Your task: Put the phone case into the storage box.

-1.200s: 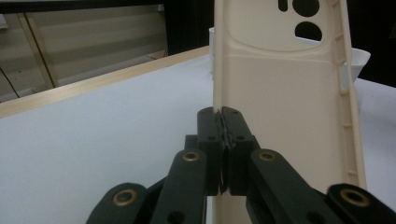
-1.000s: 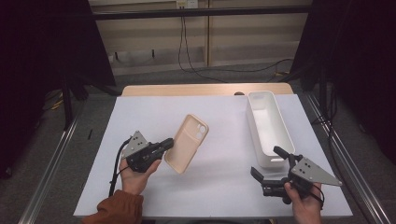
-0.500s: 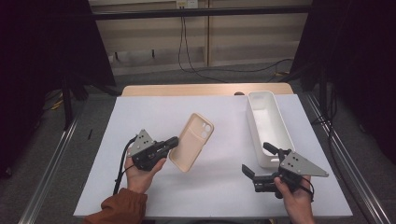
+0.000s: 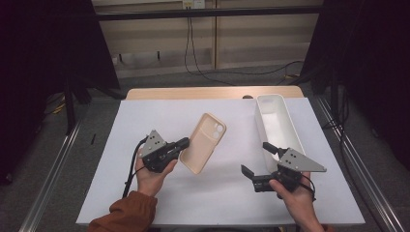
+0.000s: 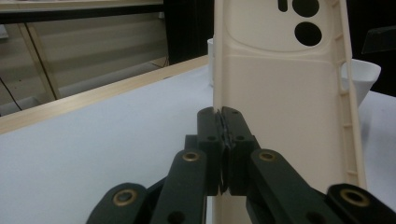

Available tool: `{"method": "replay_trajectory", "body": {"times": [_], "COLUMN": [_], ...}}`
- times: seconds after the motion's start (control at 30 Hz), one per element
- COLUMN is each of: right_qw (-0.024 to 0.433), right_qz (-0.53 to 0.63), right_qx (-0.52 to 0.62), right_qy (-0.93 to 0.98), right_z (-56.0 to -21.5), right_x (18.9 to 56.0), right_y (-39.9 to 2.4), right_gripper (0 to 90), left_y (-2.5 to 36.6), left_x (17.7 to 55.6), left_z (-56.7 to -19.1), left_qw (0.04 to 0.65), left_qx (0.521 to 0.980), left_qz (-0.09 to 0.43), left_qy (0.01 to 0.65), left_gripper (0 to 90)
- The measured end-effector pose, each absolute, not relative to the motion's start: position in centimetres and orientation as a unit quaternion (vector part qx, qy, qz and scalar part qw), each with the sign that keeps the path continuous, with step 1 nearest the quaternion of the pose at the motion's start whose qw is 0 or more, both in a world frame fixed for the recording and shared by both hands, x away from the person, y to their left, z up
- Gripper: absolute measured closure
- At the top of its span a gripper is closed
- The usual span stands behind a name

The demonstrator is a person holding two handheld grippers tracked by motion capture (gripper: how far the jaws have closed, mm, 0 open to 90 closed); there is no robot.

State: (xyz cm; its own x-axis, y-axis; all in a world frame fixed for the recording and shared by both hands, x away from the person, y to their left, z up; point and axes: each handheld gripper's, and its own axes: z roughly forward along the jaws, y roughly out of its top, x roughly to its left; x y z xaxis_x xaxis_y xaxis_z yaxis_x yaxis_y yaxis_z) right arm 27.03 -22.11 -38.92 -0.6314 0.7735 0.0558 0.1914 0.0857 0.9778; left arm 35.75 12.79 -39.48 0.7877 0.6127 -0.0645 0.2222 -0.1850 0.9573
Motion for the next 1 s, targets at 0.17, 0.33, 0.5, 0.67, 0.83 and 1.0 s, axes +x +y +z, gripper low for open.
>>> {"method": "replay_trajectory", "body": {"times": [0.17,0.33,0.5,0.67,0.83,1.0], "right_qw": [0.249,0.248,0.244,0.241,0.237,0.235], "right_qz": [0.58,0.576,0.575,0.577,0.578,0.579], "right_qx": [0.347,0.349,0.351,0.345,0.345,0.345], "right_qy": [0.693,0.697,0.698,0.7,0.701,0.7], "right_z": [-38.9,-39.0,-38.8,-38.1,-37.8,-37.6], "right_x": [27.4,27.9,28.3,29.1,29.6,30.0], "right_y": [-21.8,-21.2,-20.5,-19.5,-18.9,-18.5], "right_gripper": [0.0,0.0,0.0,1.3,3.3,6.4], "left_y": [12.2,12.1,12.0,11.9,11.8,11.7], "left_x": [35.8,35.7,35.7,35.6,35.6,35.5], "left_z": [-39.7,-39.8,-39.8,-39.8,-39.9,-39.9], "left_qw": [0.577,0.578,0.577,0.578,0.577,0.577], "left_qx": [0.75,0.749,0.75,0.75,0.751,0.752], "left_qz": [0.167,0.168,0.171,0.168,0.17,0.168], "left_qy": [0.277,0.277,0.274,0.274,0.271,0.271], "left_gripper": [87.7,87.6,87.7,87.6,87.6,87.6]}}
